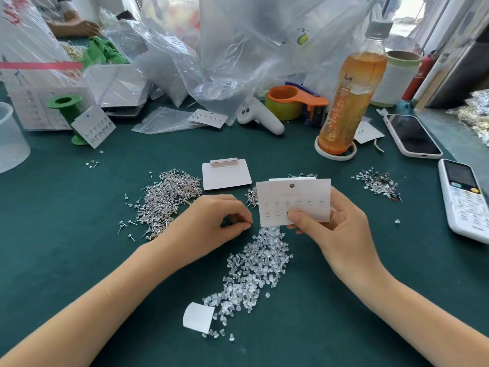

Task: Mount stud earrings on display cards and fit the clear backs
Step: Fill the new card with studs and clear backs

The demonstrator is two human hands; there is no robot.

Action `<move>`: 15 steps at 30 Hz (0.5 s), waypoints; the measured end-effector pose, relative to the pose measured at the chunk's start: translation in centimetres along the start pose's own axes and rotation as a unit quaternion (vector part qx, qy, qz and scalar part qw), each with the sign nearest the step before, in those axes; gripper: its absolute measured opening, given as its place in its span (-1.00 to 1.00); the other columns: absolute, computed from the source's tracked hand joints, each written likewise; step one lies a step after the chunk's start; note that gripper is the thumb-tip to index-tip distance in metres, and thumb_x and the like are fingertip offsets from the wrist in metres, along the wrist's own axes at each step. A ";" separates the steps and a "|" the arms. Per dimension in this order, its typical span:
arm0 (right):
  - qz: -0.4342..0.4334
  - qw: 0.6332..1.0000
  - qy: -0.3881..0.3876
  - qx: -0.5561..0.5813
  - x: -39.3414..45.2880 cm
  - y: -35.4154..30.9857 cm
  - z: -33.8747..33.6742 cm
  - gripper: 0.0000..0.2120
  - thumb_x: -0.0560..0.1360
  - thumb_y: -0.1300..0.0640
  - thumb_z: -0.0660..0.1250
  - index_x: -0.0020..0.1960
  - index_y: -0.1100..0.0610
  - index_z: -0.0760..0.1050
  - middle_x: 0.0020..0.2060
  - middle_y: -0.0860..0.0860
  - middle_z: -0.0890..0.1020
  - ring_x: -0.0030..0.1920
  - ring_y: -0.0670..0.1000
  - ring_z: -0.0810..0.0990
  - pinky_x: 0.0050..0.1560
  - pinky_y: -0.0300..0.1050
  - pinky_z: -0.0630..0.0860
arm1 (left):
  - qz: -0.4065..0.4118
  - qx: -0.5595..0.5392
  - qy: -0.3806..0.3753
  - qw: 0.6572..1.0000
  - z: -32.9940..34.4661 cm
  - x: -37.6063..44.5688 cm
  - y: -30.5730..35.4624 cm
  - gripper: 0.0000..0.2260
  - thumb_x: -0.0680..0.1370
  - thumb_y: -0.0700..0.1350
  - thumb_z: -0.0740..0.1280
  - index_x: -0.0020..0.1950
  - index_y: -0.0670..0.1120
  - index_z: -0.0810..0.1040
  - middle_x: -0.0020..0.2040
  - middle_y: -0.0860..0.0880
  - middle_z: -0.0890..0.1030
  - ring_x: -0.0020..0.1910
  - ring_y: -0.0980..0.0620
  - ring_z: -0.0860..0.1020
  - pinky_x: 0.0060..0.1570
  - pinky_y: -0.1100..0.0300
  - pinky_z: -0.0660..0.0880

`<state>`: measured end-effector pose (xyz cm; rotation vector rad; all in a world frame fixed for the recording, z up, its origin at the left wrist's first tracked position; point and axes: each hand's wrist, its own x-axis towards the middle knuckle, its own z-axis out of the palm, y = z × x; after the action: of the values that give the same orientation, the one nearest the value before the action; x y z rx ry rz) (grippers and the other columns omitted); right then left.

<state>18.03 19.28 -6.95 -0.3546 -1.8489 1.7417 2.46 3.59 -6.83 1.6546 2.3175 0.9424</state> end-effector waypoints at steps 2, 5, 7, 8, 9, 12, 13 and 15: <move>-0.066 0.995 -0.001 -0.076 -0.3 0.1 0.0 -0.74 0.36 0.06 0.45 -0.01 -0.20 0.57 -0.09 -0.21 0.68 -0.12 -0.17 0.66 -0.16 -0.37 0.55 | -0.045 -0.076 0.028 0.996 -0.1 0.0 0.0 -0.89 0.43 -0.24 0.46 -0.12 -0.04 0.66 -0.19 0.12 0.67 -0.22 0.17 0.61 -0.16 0.28 0.55; -0.271 0.937 -0.056 -0.213 -0.3 0.7 -0.3 -0.77 0.44 0.18 0.43 0.06 -0.02 0.52 -0.13 -0.14 0.66 -0.12 -0.17 0.63 -0.14 -0.36 0.53 | -0.116 -0.231 0.054 0.965 -0.6 0.4 0.3 -0.86 0.42 -0.27 0.47 -0.13 -0.03 0.67 -0.18 0.03 0.70 -0.21 0.13 0.65 -0.12 0.35 0.55; -0.369 0.884 -0.121 -0.260 -0.2 1.1 -0.5 -0.83 0.51 0.29 0.36 0.07 0.13 0.47 -0.19 0.06 0.65 -0.22 0.04 0.58 -0.19 -0.18 0.53 | -0.145 -0.315 0.055 0.936 -0.9 0.5 0.7 -0.92 0.40 -0.17 0.47 -0.15 -0.03 0.69 -0.20 -0.02 0.70 -0.22 0.13 0.64 -0.16 0.37 0.53; -0.400 0.858 -0.146 -0.286 -0.1 1.1 -0.6 -0.86 0.54 0.32 0.30 0.07 0.17 0.46 -0.19 0.11 0.65 -0.23 0.09 0.55 -0.18 -0.15 0.52 | -0.152 -0.345 0.048 0.925 -1.0 0.5 1.0 -0.93 0.37 -0.12 0.46 -0.16 -0.03 0.70 -0.21 -0.02 0.70 -0.23 0.15 0.63 -0.19 0.38 0.51; -0.427 0.832 -0.161 -0.316 0.0 1.1 -0.6 -0.88 0.57 0.34 0.24 0.08 0.19 0.45 -0.17 0.13 0.65 -0.22 0.12 0.55 -0.16 -0.13 0.52 | -0.155 -0.371 0.035 0.915 -1.2 0.5 1.3 -0.91 0.35 -0.09 0.45 -0.17 -0.03 0.70 -0.21 -0.02 0.70 -0.22 0.16 0.62 -0.20 0.39 0.50; -0.484 0.763 -0.163 -0.396 0.0 0.7 -0.6 -0.84 0.61 0.31 0.19 0.02 0.24 0.55 -0.17 0.13 0.66 -0.23 0.12 0.56 -0.15 -0.12 0.53 | -0.149 -0.433 -0.004 0.889 -1.3 0.3 2.0 -0.91 0.33 -0.12 0.45 -0.19 -0.05 0.70 -0.18 -0.03 0.71 -0.21 0.16 0.64 -0.19 0.41 0.50; -0.489 0.755 -0.160 -0.407 0.0 0.6 -0.5 -0.79 0.61 0.31 0.19 -0.03 0.27 0.61 -0.18 0.13 0.66 -0.23 0.12 0.57 -0.16 -0.11 0.54 | -0.146 -0.443 -0.016 0.884 -1.3 0.2 2.2 -0.91 0.33 -0.12 0.45 -0.19 -0.06 0.69 -0.17 -0.04 0.71 -0.22 0.14 0.64 -0.19 0.40 0.50; -0.491 0.749 -0.158 -0.417 0.1 0.3 -0.5 -0.73 0.61 0.31 0.19 -0.11 0.29 0.65 -0.20 0.13 0.66 -0.25 0.12 0.58 -0.19 -0.09 0.55 | -0.141 -0.450 -0.027 0.881 -1.2 0.1 2.5 -0.90 0.33 -0.12 0.45 -0.19 -0.06 0.69 -0.17 -0.04 0.71 -0.23 0.13 0.63 -0.18 0.38 0.51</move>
<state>18.18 19.83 -7.18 0.5751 -2.3082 0.2070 3.89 3.72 -4.45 0.9020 1.5710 1.5308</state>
